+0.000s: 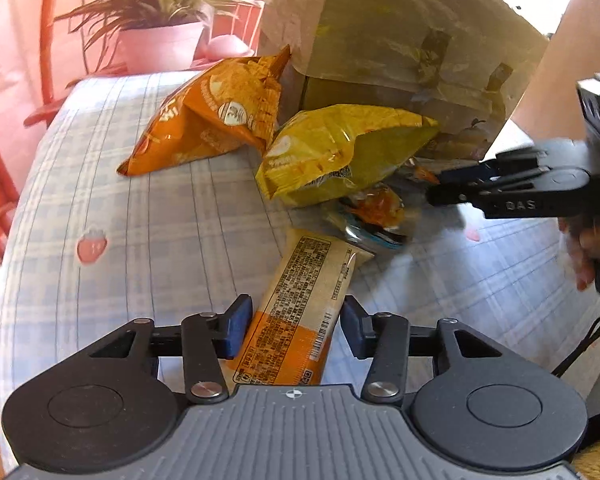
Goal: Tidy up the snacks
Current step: 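Close the left gripper on the orange-striped bar while the right gripper grasps the clear printed packet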
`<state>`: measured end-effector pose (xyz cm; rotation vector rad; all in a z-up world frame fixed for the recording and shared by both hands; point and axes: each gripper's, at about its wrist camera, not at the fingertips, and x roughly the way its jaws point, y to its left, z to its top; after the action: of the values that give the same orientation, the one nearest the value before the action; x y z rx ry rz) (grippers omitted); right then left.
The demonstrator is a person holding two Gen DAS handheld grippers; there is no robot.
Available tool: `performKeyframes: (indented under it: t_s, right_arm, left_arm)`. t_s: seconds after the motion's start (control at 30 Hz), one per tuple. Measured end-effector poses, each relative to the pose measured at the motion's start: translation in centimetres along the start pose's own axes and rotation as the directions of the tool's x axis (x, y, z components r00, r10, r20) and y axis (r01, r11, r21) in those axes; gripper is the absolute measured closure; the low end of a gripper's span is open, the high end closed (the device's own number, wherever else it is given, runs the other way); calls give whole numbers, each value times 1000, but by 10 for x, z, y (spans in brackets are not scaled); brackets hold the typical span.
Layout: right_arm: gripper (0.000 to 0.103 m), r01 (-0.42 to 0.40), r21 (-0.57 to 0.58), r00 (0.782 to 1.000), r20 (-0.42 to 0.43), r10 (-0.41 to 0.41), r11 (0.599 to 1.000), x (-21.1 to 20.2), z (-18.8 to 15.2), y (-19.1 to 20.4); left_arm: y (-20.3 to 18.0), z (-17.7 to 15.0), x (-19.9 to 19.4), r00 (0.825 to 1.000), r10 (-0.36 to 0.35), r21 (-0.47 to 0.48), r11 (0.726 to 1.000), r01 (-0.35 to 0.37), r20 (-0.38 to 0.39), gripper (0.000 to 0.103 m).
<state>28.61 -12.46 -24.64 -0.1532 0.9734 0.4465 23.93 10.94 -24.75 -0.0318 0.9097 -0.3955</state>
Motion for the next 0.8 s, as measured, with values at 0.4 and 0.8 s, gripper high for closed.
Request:
performKeyframes:
  t_s: [0.4, 0.8]
  right_arm:
    - [87, -81, 194, 992, 108, 61, 978, -57, -23, -12]
    - [101, -117, 220, 977, 203, 71, 969, -78, -18, -14]
  left_arm:
    - [-2, -4, -38, 995, -39, -95, 994, 48, 89, 55]
    - [-11, 20, -66, 979, -68, -105, 990, 89, 193, 61]
